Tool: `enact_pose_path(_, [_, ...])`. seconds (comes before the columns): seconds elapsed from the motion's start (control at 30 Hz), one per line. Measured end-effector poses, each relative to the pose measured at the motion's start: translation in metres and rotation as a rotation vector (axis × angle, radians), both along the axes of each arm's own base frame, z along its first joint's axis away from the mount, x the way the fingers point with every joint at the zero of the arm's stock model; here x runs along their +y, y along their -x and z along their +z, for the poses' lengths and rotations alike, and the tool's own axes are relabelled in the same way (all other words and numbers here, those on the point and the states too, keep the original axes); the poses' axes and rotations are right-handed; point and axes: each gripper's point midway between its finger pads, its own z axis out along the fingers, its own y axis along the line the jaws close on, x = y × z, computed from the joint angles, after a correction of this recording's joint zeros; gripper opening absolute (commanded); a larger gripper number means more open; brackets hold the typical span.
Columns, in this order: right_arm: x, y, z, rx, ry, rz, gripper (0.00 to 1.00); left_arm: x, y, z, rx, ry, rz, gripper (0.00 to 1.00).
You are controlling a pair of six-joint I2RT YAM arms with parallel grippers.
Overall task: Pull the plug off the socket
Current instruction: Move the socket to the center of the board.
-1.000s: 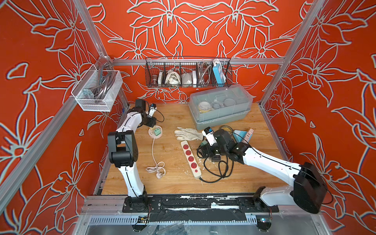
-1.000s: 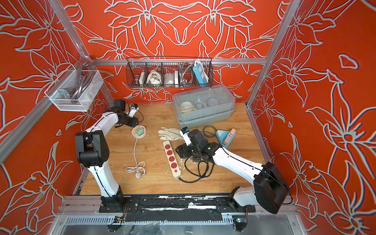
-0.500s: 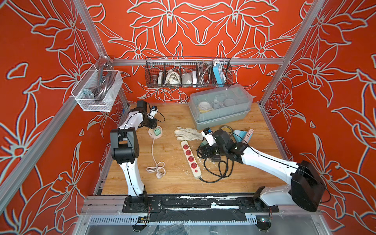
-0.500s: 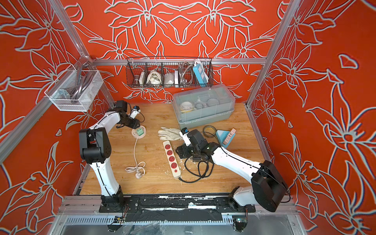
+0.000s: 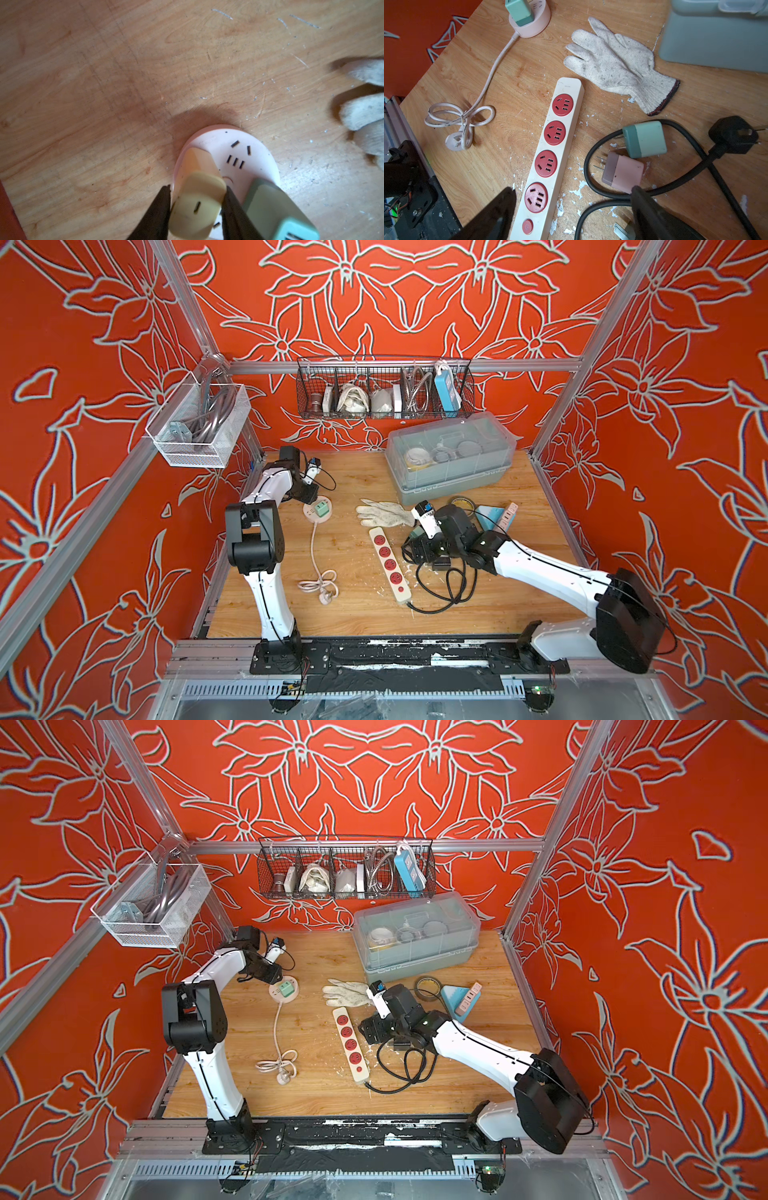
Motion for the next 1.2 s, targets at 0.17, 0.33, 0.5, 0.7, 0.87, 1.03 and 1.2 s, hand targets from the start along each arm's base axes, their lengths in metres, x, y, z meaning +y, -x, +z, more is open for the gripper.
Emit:
enact_pose_path(0.17, [0.000,0.000,0.001,-0.002,-0.003,0.001,0.90,-0.001,0.001,0.000,-0.003,0.014,0.030,0.28])
enact_pose_path(0.33, [0.000,0.000,0.002,0.008,-0.011,-0.012,0.92,-0.010,0.015,-0.001,0.016,0.033,0.086,0.22])
enact_pose_path(0.5, [0.004,-0.004,-0.003,0.070,-0.047,-0.078,0.99,-0.022,0.040,-0.001,0.062,0.055,0.183,0.17])
enact_pose_path(0.7, [0.031,-0.017,-0.001,0.143,-0.150,-0.174,0.98,-0.019,0.071,-0.002,0.137,0.071,0.364,0.15])
enact_pose_path(0.87, [0.081,-0.031,0.024,0.135,-0.251,-0.188,0.92,-0.018,0.096,-0.002,0.180,0.099,0.486,0.13])
enact_pose_path(1.03, [0.126,-0.039,0.029,0.123,-0.324,-0.201,0.84,-0.019,0.111,-0.002,0.225,0.146,0.613,0.13])
enact_pose_path(1.2, [0.168,-0.046,0.004,0.158,-0.343,-0.197,0.76,-0.022,0.118,-0.003,0.247,0.214,0.706,0.13])
